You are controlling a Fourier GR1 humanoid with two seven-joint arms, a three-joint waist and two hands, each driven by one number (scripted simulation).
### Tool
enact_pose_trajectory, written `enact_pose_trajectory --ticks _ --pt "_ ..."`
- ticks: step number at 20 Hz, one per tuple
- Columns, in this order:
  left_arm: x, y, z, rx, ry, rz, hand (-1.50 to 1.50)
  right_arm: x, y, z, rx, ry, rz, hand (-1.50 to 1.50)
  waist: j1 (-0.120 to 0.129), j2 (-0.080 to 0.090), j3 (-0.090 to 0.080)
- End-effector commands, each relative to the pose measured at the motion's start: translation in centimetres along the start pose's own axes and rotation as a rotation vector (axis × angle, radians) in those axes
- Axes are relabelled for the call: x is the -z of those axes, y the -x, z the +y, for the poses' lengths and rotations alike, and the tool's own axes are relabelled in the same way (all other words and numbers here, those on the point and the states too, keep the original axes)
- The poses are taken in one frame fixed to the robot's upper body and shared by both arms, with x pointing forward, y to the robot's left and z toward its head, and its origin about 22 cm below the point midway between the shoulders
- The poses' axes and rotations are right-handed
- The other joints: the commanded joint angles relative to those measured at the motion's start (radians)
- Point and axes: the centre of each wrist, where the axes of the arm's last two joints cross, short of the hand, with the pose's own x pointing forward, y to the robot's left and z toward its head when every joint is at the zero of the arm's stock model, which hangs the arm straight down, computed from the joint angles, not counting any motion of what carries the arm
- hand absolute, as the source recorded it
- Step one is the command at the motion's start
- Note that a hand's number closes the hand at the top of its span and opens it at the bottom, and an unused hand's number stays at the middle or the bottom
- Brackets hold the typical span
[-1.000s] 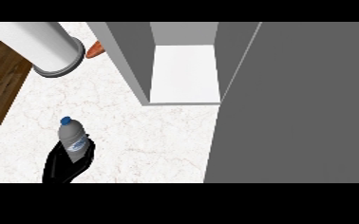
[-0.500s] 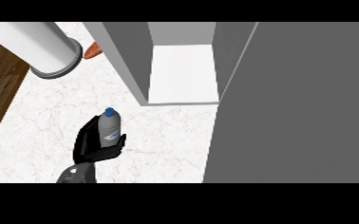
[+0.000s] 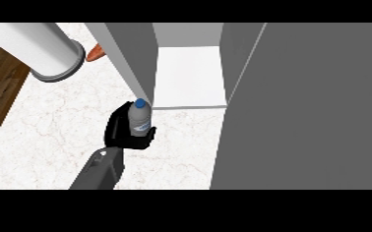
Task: Pick up the bottled water, place it into the cabinet and close the cabinet
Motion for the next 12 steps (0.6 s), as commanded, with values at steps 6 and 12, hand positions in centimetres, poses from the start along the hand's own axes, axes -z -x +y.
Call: enact_pose_trajectory --ticks 6,12 --pt "3.3 -0.8 -5.2 -0.044 0.053 0.012 1.5 -0.9 0.3 -2.2 0.103 0.002 -0.027 -1.5 -0.007 -0.003 0.001" --pt "6.8 -3.2 -7.8 -0.067 0.055 0.003 1.5 -0.4 0.6 -4.2 0.072 0.019 -0.021 -1.5 -0.019 -0.002 0.0"
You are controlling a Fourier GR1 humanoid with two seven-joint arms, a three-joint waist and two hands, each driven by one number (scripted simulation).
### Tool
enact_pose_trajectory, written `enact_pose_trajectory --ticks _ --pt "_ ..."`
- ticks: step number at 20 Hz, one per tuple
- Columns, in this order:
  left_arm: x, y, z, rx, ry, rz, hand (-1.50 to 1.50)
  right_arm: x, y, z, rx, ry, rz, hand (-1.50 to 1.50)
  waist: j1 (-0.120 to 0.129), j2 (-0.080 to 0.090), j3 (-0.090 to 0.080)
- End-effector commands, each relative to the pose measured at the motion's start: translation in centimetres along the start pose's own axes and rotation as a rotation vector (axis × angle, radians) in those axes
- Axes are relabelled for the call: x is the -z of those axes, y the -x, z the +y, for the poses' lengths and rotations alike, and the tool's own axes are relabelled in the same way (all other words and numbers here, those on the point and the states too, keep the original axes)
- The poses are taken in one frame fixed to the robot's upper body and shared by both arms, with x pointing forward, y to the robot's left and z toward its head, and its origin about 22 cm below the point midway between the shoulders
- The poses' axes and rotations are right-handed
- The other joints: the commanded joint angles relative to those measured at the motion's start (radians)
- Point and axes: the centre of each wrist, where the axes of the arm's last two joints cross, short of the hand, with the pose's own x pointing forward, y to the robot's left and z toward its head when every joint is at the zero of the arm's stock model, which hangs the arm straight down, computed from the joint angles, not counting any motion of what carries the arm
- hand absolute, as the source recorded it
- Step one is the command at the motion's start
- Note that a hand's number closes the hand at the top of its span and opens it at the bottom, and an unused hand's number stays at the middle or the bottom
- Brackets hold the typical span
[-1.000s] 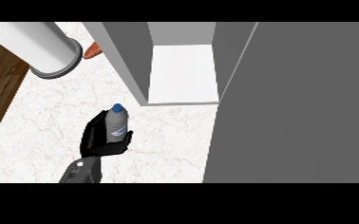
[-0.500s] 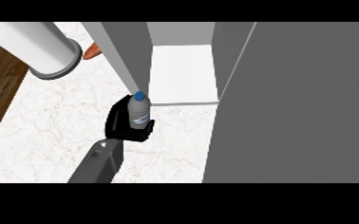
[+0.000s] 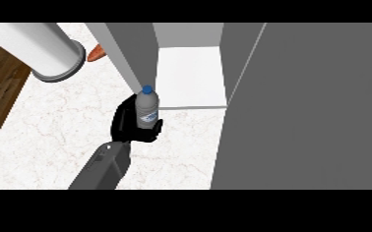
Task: Pick up the bottled water, place it into the cabinet and close the cabinet
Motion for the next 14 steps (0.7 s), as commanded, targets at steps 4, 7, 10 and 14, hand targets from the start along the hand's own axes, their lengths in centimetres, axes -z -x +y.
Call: enact_pose_trajectory --ticks 4,7,10,14 --pt "5.0 -3.0 -7.3 -0.011 0.118 -0.062 1.5 -0.1 -0.4 -1.2 0.114 -0.031 -0.028 -1.5 -0.04 -0.002 -0.002" --pt "5.4 -3.6 -8.5 -0.002 0.113 -0.078 1.5 -0.2 0.6 -1.2 0.139 -0.027 -0.009 -1.5 -0.053 -0.004 -0.001" --pt "5.9 -4.1 -9.4 0.016 0.111 -0.09 1.5 0.5 1.2 -2.1 0.142 -0.023 -0.023 -1.5 -0.06 0.001 -0.001" --pt "6.8 -5.1 -10.2 0.04 0.054 -0.084 1.5 0.3 1.3 -2.6 0.148 -0.052 -0.014 -1.5 -0.075 0.001 0.0"
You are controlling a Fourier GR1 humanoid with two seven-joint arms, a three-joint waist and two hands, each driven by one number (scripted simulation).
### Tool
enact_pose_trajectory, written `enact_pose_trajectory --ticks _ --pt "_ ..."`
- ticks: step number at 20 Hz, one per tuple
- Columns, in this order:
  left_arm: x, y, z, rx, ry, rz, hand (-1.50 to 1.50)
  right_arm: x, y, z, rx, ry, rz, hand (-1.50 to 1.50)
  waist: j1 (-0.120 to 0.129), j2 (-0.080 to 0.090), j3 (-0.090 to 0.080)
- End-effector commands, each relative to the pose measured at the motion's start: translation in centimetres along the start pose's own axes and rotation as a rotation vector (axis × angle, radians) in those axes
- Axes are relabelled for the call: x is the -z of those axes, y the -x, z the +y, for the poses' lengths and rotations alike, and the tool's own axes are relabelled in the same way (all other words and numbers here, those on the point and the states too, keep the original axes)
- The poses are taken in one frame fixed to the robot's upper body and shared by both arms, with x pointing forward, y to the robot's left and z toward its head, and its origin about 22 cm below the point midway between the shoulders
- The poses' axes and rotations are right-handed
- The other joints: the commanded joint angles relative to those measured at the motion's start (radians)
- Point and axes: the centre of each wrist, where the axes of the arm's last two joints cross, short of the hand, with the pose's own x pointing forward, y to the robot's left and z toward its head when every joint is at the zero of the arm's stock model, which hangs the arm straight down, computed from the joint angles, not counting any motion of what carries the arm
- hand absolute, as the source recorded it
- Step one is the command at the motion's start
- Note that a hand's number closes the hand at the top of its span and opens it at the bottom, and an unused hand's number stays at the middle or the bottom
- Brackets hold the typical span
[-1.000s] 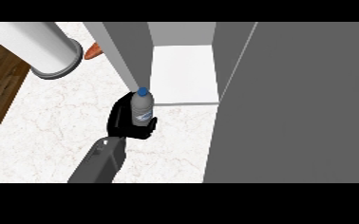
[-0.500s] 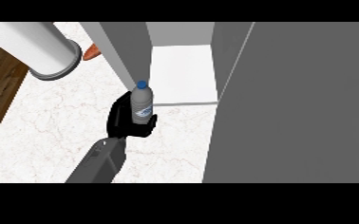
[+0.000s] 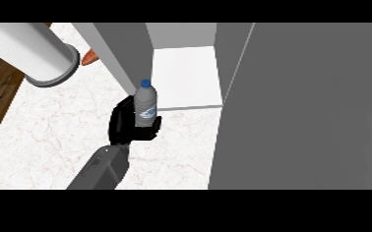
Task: Pick up the bottled water, place it into the cabinet and close the cabinet
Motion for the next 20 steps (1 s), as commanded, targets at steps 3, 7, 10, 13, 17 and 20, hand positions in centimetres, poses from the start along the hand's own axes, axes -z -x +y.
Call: enact_pose_trajectory --ticks 3,7,10,13,17,20 --pt "5.8 -5.6 -11.0 0.001 0.166 -0.116 1.5 -0.1 -0.5 -1.0 0.043 -0.019 -0.01 -1.5 -0.056 0.0 -0.005" --pt "6.0 -5.6 -11.2 0.052 0.128 -0.103 1.5 0.4 0.0 -2.0 0.043 -0.028 -0.014 -1.5 -0.058 0.01 -0.004" --pt "6.5 -6.0 -10.6 0.106 0.091 -0.101 1.5 0.5 -0.5 -2.4 0.05 -0.046 -0.031 -1.5 -0.075 0.01 -0.004" --pt "5.8 -5.4 -11.2 0.119 0.055 -0.095 1.5 1.1 -0.4 -2.8 0.063 -0.05 -0.048 -1.5 -0.072 0.018 -0.006" --pt "5.9 -5.1 -10.4 0.171 -0.019 -0.085 1.5 1.1 -0.7 -3.2 0.056 -0.051 -0.043 -1.5 -0.082 0.021 -0.007" --pt "5.8 -4.6 -9.4 0.205 -0.067 -0.075 1.5 1.3 -0.7 -3.5 0.074 -0.083 -0.049 -1.5 -0.096 0.028 -0.007"
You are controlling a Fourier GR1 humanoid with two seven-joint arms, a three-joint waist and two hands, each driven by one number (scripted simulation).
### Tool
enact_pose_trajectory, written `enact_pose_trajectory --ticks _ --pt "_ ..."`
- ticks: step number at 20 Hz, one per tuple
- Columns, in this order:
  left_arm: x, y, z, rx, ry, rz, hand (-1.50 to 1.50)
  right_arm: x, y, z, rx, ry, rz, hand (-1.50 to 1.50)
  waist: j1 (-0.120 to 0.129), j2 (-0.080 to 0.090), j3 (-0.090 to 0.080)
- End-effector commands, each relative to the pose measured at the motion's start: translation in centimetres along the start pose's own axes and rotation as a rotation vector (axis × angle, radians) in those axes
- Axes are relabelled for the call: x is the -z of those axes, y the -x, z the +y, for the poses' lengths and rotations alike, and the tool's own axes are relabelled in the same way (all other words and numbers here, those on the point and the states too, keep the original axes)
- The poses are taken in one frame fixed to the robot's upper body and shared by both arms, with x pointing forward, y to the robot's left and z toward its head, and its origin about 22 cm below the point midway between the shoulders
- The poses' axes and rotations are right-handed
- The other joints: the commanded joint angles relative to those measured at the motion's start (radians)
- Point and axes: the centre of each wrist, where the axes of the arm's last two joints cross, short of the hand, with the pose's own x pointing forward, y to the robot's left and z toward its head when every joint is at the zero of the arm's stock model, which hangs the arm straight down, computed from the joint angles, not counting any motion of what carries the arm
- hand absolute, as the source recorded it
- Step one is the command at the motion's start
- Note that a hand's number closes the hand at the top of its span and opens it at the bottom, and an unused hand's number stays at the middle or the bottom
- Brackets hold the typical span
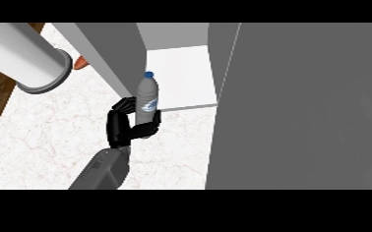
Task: Pick up the bottled water, place it into the cabinet and close the cabinet
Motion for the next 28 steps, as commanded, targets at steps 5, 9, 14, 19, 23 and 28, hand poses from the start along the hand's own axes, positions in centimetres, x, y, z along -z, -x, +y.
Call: enact_pose_trajectory --ticks 5,9,14,19,23,28 --pt "4.4 -5.3 -8.3 0.029 0.117 -0.024 1.5 0.4 0.1 -0.9 0.025 -0.013 -0.02 -1.5 -0.056 0.028 -0.015" --pt "4.5 -4.8 -6.9 0.015 0.072 -0.045 1.5 0.2 -0.3 -1.8 0.019 -0.032 0.003 -1.5 -0.088 0.032 -0.017" --pt "4.4 -5.1 -7.1 -0.093 0.035 -0.013 1.5 0.6 -0.2 -1.7 0.033 -0.04 -0.013 -1.5 -0.079 0.035 -0.02" --pt "5.4 -5.6 -6.1 -0.106 0.022 -0.015 1.5 0.9 0.3 -1.8 0.05 -0.033 -0.022 -1.5 -0.081 0.042 -0.019" --pt "5.4 -5.3 -5.8 -0.078 -0.005 -0.037 1.5 1.1 -0.2 -2.2 0.026 -0.047 -0.028 -1.5 -0.101 0.041 -0.019" --pt "5.6 -5.7 -5.8 -0.075 -0.01 -0.057 -1.5 1.4 0.0 -2.2 0.048 -0.071 -0.029 -1.5 -0.109 0.042 -0.018"
